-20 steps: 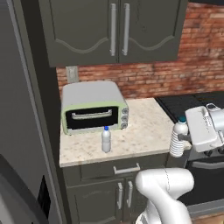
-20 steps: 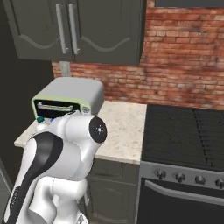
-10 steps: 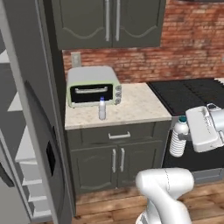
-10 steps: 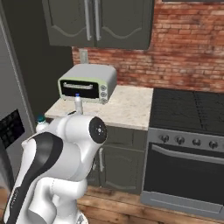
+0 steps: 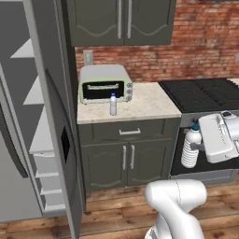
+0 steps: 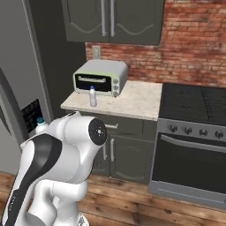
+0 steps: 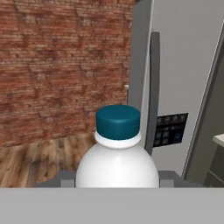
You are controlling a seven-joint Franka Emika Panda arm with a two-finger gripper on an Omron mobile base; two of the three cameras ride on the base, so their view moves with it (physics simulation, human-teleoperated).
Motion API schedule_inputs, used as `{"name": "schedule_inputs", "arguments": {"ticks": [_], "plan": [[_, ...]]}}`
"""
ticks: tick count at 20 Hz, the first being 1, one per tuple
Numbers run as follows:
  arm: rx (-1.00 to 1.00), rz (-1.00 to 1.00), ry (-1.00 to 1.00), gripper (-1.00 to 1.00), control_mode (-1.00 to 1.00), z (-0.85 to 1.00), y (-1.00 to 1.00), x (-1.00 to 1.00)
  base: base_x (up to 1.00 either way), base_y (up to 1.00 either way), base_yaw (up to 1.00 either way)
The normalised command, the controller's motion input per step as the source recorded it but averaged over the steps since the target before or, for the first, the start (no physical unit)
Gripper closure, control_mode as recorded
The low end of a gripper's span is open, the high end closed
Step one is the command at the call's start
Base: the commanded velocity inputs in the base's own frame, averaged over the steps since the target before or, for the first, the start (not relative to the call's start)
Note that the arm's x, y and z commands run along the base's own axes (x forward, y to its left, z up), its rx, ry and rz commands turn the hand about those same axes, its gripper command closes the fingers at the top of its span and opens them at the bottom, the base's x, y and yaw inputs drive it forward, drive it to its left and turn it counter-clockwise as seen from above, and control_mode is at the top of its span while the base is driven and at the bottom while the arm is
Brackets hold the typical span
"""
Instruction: Take the bottled waters from the counter and place them in the freezer to freeze. Close the freezer door after placing the bottles.
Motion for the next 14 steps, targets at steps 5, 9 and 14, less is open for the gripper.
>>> {"name": "schedule_inputs", "arguments": {"ticks": [5, 9, 14], "plan": [[0.0, 0.0, 0.0, 1.0, 1.0, 0.0, 0.0, 0.0, -0.29, 0.83, 0.06], [0.0, 0.0, 0.0, 1.0, 1.0, 0.0, 0.0, 0.0, -0.2, 0.91, -0.04], [0.0, 0.0, 0.0, 1.0, 1.0, 0.0, 0.0, 0.0, -0.06, 0.96, -0.1]]}}
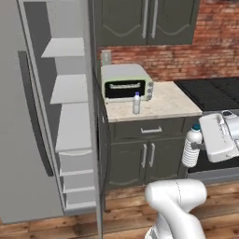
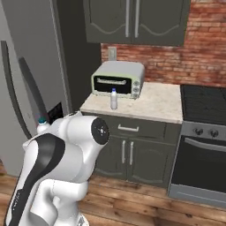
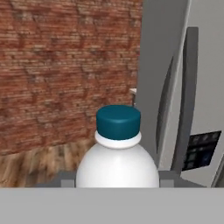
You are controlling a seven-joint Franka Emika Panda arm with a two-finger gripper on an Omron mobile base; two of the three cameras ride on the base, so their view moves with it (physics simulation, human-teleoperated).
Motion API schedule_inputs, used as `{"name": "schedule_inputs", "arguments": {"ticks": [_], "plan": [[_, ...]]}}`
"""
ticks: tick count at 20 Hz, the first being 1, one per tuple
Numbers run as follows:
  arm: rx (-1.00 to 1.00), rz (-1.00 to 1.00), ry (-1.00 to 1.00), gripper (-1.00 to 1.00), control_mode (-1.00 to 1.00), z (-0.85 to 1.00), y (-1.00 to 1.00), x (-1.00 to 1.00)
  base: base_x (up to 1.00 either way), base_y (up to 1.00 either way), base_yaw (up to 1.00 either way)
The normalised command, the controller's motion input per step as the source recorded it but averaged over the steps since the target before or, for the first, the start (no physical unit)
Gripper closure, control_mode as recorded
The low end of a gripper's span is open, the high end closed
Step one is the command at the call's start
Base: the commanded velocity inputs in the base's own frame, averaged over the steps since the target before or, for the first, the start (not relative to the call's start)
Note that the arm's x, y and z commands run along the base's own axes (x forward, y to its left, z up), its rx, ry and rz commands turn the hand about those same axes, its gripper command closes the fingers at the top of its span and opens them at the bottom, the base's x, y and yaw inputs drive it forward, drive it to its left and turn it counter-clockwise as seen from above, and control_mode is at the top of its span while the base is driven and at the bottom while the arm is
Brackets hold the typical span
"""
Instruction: Take the bottled waters from the counter and place them in the freezer to freeze. Close the freezer door after placing the bottles.
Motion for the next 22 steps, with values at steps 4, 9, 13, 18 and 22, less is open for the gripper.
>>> {"name": "schedule_inputs", "arguments": {"ticks": [4, 9, 13, 18, 22], "plan": [[0.0, 0.0, 0.0, 1.0, 1.0, 0.0, 0.0, 0.0, -0.04, 0.9, -0.04], [0.0, 0.0, 0.0, 1.0, 1.0, 0.0, 0.0, 0.0, -0.11, 0.79, -0.03], [0.0, 0.0, 0.0, 1.0, 1.0, 0.0, 0.0, 0.0, -0.01, 0.85, -0.26], [0.0, 0.0, 0.0, 1.0, 1.0, 0.0, 0.0, 0.0, -0.16, 0.77, -0.41], [0.0, 0.0, 0.0, 1.0, 1.0, 0.0, 0.0, 0.0, 0.01, 0.89, -0.42]]}}
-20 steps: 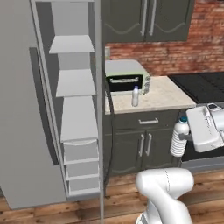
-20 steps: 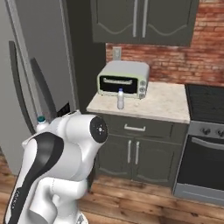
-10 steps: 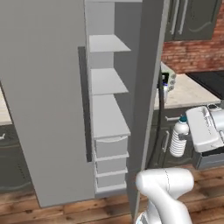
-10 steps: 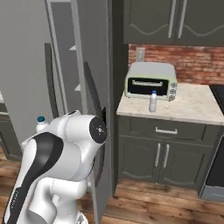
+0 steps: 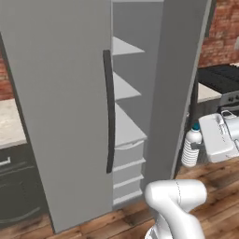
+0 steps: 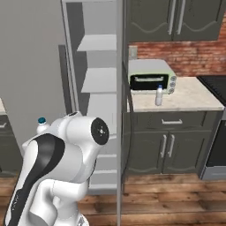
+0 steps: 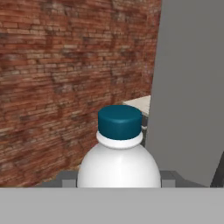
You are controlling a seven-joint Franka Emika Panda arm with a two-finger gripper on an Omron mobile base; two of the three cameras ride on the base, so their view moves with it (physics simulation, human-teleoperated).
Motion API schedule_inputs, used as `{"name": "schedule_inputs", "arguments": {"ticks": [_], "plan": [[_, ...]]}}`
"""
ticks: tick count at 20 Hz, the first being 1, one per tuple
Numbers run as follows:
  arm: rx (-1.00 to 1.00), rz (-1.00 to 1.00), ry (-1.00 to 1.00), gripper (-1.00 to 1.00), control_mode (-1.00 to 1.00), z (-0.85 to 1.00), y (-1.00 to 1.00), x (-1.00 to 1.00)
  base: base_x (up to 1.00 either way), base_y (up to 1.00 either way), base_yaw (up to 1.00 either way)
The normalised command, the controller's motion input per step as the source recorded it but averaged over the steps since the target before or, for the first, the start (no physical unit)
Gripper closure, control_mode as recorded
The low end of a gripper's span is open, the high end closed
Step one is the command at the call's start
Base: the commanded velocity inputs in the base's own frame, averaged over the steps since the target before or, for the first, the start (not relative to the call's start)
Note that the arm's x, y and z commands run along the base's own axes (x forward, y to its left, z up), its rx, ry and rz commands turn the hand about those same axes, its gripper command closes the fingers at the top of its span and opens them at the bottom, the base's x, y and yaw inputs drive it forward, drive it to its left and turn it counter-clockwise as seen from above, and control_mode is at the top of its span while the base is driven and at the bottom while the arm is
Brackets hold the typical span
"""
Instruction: Take the bottled waters from the counter and place them in the freezer to freeze. Close the freezer door after placing the bottles.
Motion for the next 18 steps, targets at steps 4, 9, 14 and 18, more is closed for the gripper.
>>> {"name": "schedule_inputs", "arguments": {"ticks": [4, 9, 14, 18], "plan": [[0.0, 0.0, 0.0, 1.0, 1.0, 0.0, 0.0, 0.0, 0.22, 0.84, -0.35], [0.0, 0.0, 0.0, 1.0, 1.0, 0.0, 0.0, 0.0, 0.33, 0.42, -0.32], [0.0, 0.0, 0.0, 1.0, 1.0, 0.0, 0.0, 0.0, 0.31, 0.14, -0.4], [0.0, 0.0, 0.0, 1.0, 1.0, 0.0, 0.0, 0.0, 0.28, 0.34, -0.36]]}}
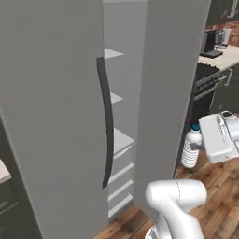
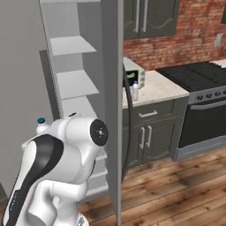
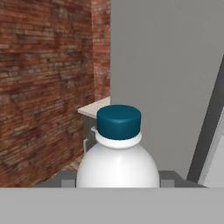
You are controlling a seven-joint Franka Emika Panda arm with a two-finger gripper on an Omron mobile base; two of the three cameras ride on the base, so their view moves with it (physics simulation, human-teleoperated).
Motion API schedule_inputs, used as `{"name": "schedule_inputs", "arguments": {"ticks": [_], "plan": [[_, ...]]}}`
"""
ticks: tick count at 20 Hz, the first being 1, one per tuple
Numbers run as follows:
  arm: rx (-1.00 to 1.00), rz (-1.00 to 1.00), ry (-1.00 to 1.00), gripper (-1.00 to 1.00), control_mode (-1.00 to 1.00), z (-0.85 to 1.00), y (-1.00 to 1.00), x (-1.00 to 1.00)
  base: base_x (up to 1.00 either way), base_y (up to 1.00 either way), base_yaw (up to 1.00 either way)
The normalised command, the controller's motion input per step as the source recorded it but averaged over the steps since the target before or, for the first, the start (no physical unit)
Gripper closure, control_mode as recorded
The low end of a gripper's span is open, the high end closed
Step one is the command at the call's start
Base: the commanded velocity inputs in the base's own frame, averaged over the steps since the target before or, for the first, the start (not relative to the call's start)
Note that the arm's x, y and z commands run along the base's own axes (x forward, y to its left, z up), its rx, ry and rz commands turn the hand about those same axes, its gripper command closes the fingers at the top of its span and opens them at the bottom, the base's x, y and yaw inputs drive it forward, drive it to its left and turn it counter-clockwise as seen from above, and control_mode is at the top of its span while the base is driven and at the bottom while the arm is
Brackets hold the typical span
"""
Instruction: Take the bottled waters from the counter and place them in the freezer to freeze. Close the freezer door after placing the bottles.
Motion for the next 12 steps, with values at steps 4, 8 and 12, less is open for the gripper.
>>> {"name": "schedule_inputs", "arguments": {"ticks": [4, 8, 12], "plan": [[0.0, 0.0, 0.0, 1.0, 1.0, 0.0, 0.0, 0.0, 0.4, 0.61, -0.29], [0.0, 0.0, 0.0, 1.0, 1.0, 0.0, 0.0, 0.0, 0.46, 0.35, -0.24], [0.0, 0.0, 0.0, 1.0, 1.0, 0.0, 0.0, 0.0, 0.31, 0.03, -0.05]]}}
